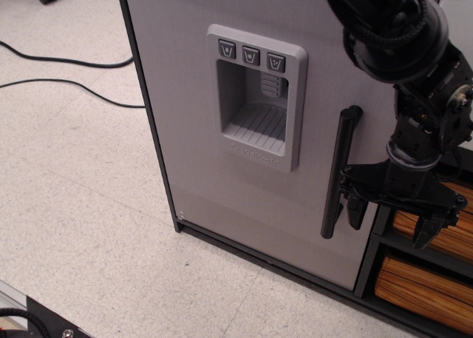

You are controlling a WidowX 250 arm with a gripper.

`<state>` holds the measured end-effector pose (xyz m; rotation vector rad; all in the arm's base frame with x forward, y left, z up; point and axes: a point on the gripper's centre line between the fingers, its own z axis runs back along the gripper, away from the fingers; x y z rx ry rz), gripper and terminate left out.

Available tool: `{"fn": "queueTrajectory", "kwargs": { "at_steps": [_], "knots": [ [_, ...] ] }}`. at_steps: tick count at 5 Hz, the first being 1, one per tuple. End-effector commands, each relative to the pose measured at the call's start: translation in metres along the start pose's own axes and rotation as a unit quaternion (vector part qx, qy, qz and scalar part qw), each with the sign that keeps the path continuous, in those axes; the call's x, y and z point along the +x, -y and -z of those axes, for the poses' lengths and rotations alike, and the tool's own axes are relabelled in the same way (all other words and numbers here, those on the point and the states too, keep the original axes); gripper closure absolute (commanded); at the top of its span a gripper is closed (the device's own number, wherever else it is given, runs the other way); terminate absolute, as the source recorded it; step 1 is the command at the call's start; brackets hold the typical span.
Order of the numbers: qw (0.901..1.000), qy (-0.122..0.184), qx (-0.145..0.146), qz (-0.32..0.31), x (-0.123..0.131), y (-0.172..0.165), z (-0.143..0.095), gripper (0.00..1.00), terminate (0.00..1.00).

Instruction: Open fridge

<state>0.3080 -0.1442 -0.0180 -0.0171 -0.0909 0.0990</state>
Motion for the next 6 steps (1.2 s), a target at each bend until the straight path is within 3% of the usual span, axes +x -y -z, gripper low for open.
{"fn": "queueTrajectory", "kwargs": {
  "at_steps": [1, 2, 3, 4, 5, 6],
  "knots": [
    [1.0, 0.0, 0.0, 0.0, 0.0, 0.0, 0.0, 0.0, 0.0],
    [0.9999, -0.002, -0.015, 0.004, 0.002, -0.026, -0.001, 0.0, 0.0],
    [0.9997, 0.019, -0.01, 0.013, 0.005, -0.05, -0.002, 0.0, 0.0],
    [0.998, 0.06, -0.007, 0.015, 0.01, -0.065, -0.016, 0.0, 0.0],
    [0.9959, 0.09, -0.011, -0.004, 0.022, -0.074, -0.045, 0.0, 0.0],
    [0.9946, 0.098, -0.031, -0.015, 0.035, -0.07, -0.064, 0.0, 0.0]
  ]
}}
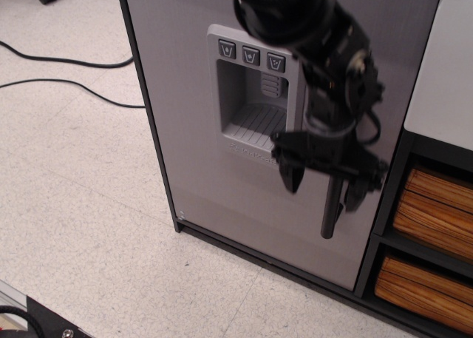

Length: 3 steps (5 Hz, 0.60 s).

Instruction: Open fridge

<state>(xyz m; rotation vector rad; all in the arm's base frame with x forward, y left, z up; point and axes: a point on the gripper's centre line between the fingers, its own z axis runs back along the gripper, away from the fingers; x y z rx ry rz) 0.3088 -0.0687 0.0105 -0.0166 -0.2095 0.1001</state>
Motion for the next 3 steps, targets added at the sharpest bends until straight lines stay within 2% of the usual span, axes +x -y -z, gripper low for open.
{"fn": "queueTrajectory", "kwargs": {
  "at_steps": [1, 2, 3],
  "knots": [
    [0.9981, 0.051, -0.022, -0.024, 0.044, 0.011, -0.04, 0.0, 0.0],
    [0.9972, 0.055, -0.033, -0.038, 0.064, 0.011, -0.042, 0.0, 0.0],
    [0.9973, 0.064, -0.035, -0.004, 0.071, 0.02, -0.036, 0.0, 0.0]
  ]
}}
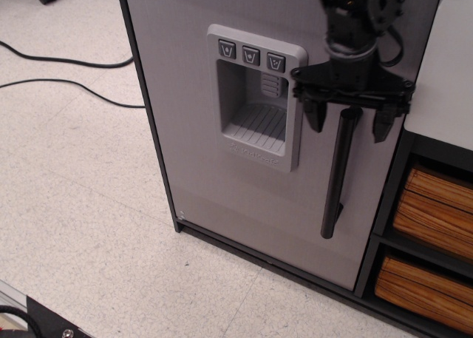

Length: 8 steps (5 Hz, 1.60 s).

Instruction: Open fridge

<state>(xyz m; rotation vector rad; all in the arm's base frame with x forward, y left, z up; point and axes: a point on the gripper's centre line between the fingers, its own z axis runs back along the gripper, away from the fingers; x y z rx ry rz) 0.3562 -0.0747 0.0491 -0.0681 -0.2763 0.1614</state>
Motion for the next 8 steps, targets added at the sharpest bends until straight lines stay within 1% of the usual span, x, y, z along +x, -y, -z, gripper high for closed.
{"fn": "queueTrajectory", "kwargs": {
  "at_steps": [1, 2, 3, 4, 5, 6, 7, 8],
  "knots": [
    [0.9968, 0.045, 0.007, 0.066, 0.021, 0.014, 0.009, 1.0, 0.0],
    [0.9944, 0.049, -0.01, 0.093, 0.024, 0.013, 0.012, 1.0, 0.0],
    [0.9917, 0.055, -0.018, 0.115, 0.022, 0.012, 0.009, 1.0, 0.0],
    [0.9898, 0.062, -0.023, 0.127, 0.009, 0.007, -0.003, 1.0, 0.0],
    [0.9893, 0.06, -0.023, 0.131, -0.007, -0.002, -0.015, 1.0, 0.0],
    [0.9875, 0.055, -0.018, 0.147, -0.024, -0.018, -0.02, 1.0, 0.0],
    [0.9839, 0.053, -0.015, 0.17, -0.036, -0.032, -0.027, 1.0, 0.0],
    [0.9894, 0.022, 0.016, 0.142, -0.047, -0.042, -0.031, 0.0, 0.0]
  ]
}}
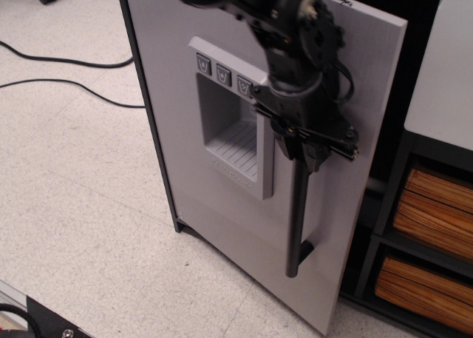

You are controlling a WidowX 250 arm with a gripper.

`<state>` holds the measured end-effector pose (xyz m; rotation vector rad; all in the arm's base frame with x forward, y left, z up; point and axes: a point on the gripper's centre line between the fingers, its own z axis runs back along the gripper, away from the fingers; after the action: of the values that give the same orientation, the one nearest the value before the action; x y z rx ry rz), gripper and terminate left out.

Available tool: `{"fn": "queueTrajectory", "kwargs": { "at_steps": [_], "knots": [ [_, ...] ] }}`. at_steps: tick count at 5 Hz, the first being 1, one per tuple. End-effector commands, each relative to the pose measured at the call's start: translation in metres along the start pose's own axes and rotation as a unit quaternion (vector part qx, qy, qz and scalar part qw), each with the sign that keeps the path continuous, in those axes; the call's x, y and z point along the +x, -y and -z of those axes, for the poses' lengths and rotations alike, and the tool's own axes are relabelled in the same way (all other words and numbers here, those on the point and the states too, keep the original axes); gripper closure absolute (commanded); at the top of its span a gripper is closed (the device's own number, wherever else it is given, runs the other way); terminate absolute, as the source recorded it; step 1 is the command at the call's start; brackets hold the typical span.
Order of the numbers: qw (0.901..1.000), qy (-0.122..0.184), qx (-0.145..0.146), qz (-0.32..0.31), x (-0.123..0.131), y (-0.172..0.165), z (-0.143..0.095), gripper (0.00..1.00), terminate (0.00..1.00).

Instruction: Open fridge

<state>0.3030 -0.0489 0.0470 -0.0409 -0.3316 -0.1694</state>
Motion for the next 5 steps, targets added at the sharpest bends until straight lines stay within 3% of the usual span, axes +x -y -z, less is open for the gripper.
{"fn": "queueTrajectory", "kwargs": {
  "at_steps": [1, 2, 3, 4, 5],
  "knots": [
    [0.9954, -0.083, 0.027, 0.04, -0.038, -0.001, -0.009, 0.0, 0.0],
    [0.9882, -0.123, 0.016, 0.089, -0.071, 0.023, 0.007, 0.0, 0.0],
    [0.9843, -0.144, -0.001, 0.102, -0.07, 0.062, 0.029, 0.0, 0.0],
    [0.9767, -0.159, -0.035, 0.14, -0.045, 0.099, 0.047, 0.0, 0.0],
    [0.9798, -0.138, -0.047, 0.136, -0.007, 0.13, 0.063, 0.0, 0.0]
  ]
}}
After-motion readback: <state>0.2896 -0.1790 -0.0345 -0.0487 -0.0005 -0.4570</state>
